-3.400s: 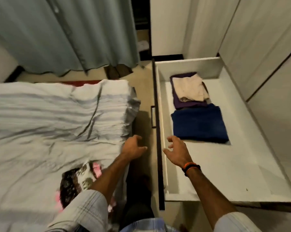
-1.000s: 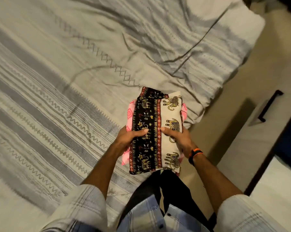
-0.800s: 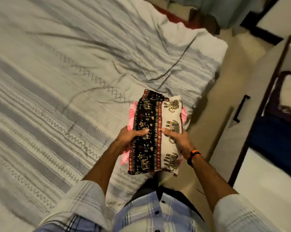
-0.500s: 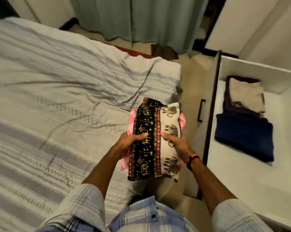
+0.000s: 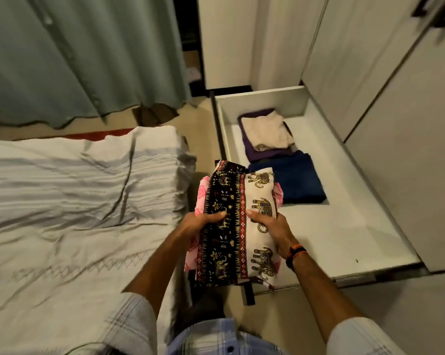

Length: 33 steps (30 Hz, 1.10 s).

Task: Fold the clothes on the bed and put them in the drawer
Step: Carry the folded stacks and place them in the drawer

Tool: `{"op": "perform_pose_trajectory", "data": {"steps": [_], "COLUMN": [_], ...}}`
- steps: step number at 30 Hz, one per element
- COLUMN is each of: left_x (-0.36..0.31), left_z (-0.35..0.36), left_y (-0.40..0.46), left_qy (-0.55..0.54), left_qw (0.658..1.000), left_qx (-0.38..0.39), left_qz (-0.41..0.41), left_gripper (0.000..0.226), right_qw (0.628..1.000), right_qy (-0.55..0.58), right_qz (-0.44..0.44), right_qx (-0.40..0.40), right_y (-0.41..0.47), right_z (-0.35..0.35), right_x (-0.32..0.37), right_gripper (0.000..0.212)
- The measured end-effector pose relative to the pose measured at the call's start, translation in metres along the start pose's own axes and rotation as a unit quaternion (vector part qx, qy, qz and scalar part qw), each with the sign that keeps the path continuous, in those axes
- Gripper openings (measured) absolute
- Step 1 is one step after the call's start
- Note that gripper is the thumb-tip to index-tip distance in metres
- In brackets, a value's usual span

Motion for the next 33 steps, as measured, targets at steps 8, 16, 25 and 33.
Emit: {"op": "perform_pose_trajectory", "data": {"steps": [8, 16, 25, 33], "left_x": [-0.057, -0.095, -0.080, -0.064], "left_z": [0.086, 0.158, 0.199, 0.230], "left_y": [0.093, 0.140, 0.147, 0.168], "left_qy": [0.150, 0.295, 0.379, 0.427], "left_qw": [0.982, 0.932, 0.893, 0.866], "left_qx": [0.112, 0.207, 0.236, 0.252], "left_qz": [-0.016, -0.037, -0.046, -0.063], "left_gripper": [0.067, 0.070, 0.058, 0.074], "right_qw": [0.979, 0.930, 0.898, 0.868], "right_qy": [0.120, 0.212, 0.261, 0.304], "right_qz": [0.020, 0.013, 0.023, 0.057], "right_qx": [-0.166, -0.299, -0.353, -0.389], "right_y": [0.043, 0.043, 0.037, 0.040], "right_z": [-0.062, -0.085, -0.099, -0.104], "right_x": [-0.002, -0.002, -0.037, -0.064], "right_gripper": [0.047, 0.043, 0.054, 0.051]}}
Point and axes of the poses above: each hand's wrist, its own y-axis towards the middle knuckle, its own z-axis out of the palm, x = y × z, the point moved 4 cm from there along y, towards the middle knuckle, and after that the axes turned 10 degrees about -x, right-handed, at the moved point
